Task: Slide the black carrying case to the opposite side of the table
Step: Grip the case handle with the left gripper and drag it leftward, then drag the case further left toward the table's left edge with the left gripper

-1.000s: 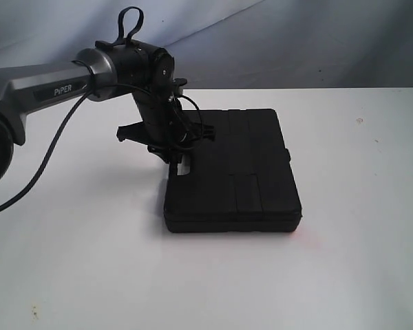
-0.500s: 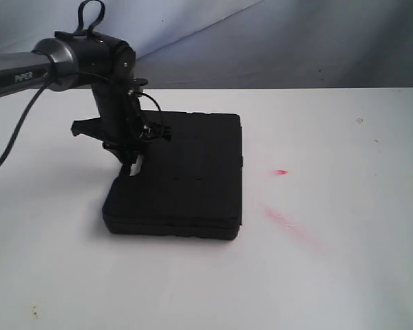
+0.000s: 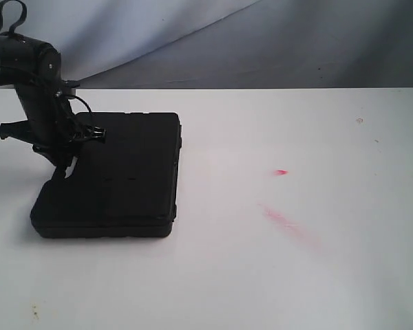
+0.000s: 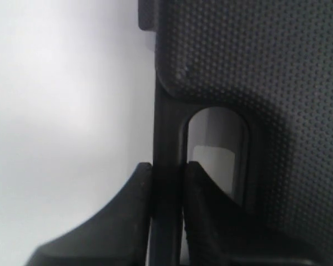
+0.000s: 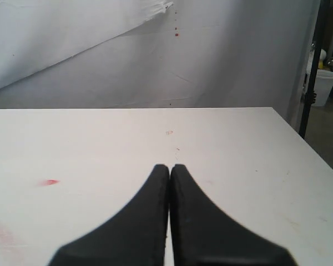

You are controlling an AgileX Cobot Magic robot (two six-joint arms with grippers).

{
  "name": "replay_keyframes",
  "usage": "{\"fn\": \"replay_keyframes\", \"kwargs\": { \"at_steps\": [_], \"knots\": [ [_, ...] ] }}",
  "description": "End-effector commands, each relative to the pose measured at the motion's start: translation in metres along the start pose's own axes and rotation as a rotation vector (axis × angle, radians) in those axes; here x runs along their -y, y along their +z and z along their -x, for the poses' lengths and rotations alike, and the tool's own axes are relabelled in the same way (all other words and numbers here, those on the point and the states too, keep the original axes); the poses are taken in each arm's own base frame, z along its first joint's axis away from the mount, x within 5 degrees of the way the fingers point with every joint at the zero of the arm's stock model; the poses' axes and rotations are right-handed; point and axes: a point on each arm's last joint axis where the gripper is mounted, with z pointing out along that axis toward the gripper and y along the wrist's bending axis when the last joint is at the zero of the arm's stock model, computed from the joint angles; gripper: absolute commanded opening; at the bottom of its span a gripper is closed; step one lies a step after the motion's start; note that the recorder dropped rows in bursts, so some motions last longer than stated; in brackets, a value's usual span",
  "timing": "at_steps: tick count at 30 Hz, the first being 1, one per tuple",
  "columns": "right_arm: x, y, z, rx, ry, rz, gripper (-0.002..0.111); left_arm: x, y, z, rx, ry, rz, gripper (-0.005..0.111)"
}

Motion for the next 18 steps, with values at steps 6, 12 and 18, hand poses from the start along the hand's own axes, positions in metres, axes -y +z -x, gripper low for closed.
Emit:
{"fn": "replay_keyframes", "kwargs": {
  "at_steps": [6, 12, 18],
  "knots": [
    [0.0, 0.0, -0.001, -0.004, 0.01, -0.005, 0.0, -0.021, -0.008, 0.005, 0.03, 0.018, 0.043, 0.0],
    [0.0, 0.0, -0.001, -0.004, 0.01, -0.005, 0.0, -0.038, -0.005, 0.006, 0.023, -0.007, 0.059, 0.0],
    [0.0, 0.0, -0.001, -0.004, 0.01, -0.005, 0.0, -0.052, -0.004, 0.008, 0.021, -0.035, 0.061, 0.0]
  ]
}}
